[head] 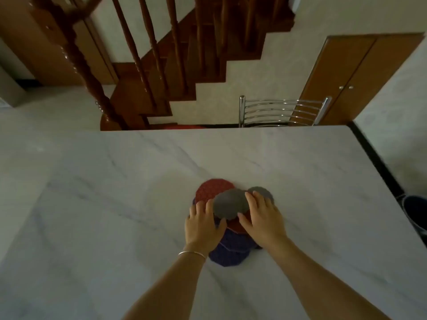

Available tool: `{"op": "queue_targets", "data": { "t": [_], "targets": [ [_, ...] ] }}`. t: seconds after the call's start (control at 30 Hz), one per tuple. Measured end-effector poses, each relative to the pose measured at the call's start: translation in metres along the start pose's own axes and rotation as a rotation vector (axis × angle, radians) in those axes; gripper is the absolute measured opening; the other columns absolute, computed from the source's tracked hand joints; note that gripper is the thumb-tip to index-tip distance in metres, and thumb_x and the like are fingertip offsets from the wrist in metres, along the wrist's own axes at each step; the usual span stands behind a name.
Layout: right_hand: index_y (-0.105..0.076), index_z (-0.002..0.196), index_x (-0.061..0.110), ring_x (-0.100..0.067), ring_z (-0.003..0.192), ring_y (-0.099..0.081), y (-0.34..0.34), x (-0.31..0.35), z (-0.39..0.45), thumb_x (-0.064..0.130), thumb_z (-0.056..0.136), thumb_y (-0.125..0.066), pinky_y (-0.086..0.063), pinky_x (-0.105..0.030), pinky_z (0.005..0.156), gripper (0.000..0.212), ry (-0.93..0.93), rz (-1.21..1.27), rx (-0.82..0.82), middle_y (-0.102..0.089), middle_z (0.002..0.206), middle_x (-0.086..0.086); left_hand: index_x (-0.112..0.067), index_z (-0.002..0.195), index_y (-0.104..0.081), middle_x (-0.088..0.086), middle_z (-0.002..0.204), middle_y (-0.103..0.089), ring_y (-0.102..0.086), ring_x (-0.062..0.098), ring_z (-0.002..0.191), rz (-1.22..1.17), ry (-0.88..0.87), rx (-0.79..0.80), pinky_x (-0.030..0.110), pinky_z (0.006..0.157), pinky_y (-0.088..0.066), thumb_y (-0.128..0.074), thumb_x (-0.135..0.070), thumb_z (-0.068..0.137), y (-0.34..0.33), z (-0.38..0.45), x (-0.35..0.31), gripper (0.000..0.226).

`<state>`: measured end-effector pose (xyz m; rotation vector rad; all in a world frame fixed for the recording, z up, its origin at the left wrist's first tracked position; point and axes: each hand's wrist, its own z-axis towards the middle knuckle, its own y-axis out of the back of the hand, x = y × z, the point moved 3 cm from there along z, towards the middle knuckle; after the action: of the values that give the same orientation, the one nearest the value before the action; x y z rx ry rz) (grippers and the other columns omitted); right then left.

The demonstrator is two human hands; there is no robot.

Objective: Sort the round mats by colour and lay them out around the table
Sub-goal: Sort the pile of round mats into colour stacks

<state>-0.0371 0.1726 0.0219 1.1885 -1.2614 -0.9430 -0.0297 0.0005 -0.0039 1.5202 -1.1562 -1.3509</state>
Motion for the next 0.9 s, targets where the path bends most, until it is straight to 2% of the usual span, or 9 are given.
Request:
{"op": "queue_targets", "data": {
  "t": [0.2,0.4,0.57,0.73,0.83,0.9],
  "targets": [
    [-0.033,0.14,0.014,-0.031,0.127,-0.042,-0.024,0.002,0.003,0.051,0.089,-0.047,-0.047,-0.045,0.093,0.065,-0.079,0.06,0.018,-0.041,0.143,-0.013,-0.017,0.132,-0.047,0.004,0.126,-0.055,-0.047,0.028,0.116,-0.016,-0.041,-0.053,0.039,0.092,-0.041,-0.048,-0.055,0.083,-0.011,0.016,0.004,0.063],
    [-0.026,0.143,0.014,-0.029,0.133,-0.032,-0.03,0.003,0.023,0.047,0.09,-0.05,-0.036,-0.044,0.106,0.067,-0.193,0.188,0.039,-0.038,0.146,-0.01,-0.021,0.14,-0.038,0.001,0.133,-0.051,-0.043,0.026,0.122,-0.18,0.066,-0.022,0.04,0.098,-0.038,-0.054,-0.051,0.084,-0.016,0.033,-0.001,0.065],
    [-0.027,0.142,0.015,-0.03,0.132,-0.033,-0.036,0.006,0.042,0.051,0.084,-0.058,-0.033,-0.045,0.108,0.075,-0.24,0.26,0.082,-0.041,0.144,-0.009,-0.023,0.14,-0.037,0.001,0.133,-0.052,-0.044,0.025,0.124,-0.291,0.135,0.006,0.041,0.102,-0.038,-0.061,-0.046,0.081,-0.018,0.041,0.0,0.068],
    [-0.032,0.138,0.018,-0.034,0.128,-0.034,-0.038,0.005,0.061,0.045,0.068,-0.076,-0.037,-0.049,0.101,0.087,-0.413,0.391,0.116,-0.042,0.139,-0.014,-0.019,0.136,-0.043,0.005,0.123,-0.06,-0.051,0.027,0.116,-0.431,0.163,-0.028,0.042,0.097,-0.043,-0.062,-0.036,0.079,-0.016,0.045,0.001,0.063],
    [-0.04,0.13,0.021,-0.033,0.119,-0.043,-0.036,0.004,0.068,0.034,0.068,-0.078,-0.043,-0.046,0.093,0.074,-0.447,0.417,0.082,-0.046,0.131,-0.012,-0.018,0.132,-0.047,0.004,0.112,-0.063,-0.055,0.027,0.106,-0.453,0.168,-0.059,0.044,0.088,-0.047,-0.059,-0.028,0.081,-0.014,0.045,0.003,0.053],
    [-0.046,0.123,0.019,-0.031,0.106,-0.053,-0.037,0.001,0.07,0.025,0.072,-0.077,-0.047,-0.038,0.079,0.06,-0.467,0.53,0.071,-0.047,0.127,-0.011,-0.015,0.128,-0.05,0.007,0.111,-0.061,-0.052,0.029,0.105,-0.411,0.204,-0.092,0.044,0.087,-0.047,-0.056,-0.024,0.082,-0.013,0.048,0.008,0.048]
  ]
}}
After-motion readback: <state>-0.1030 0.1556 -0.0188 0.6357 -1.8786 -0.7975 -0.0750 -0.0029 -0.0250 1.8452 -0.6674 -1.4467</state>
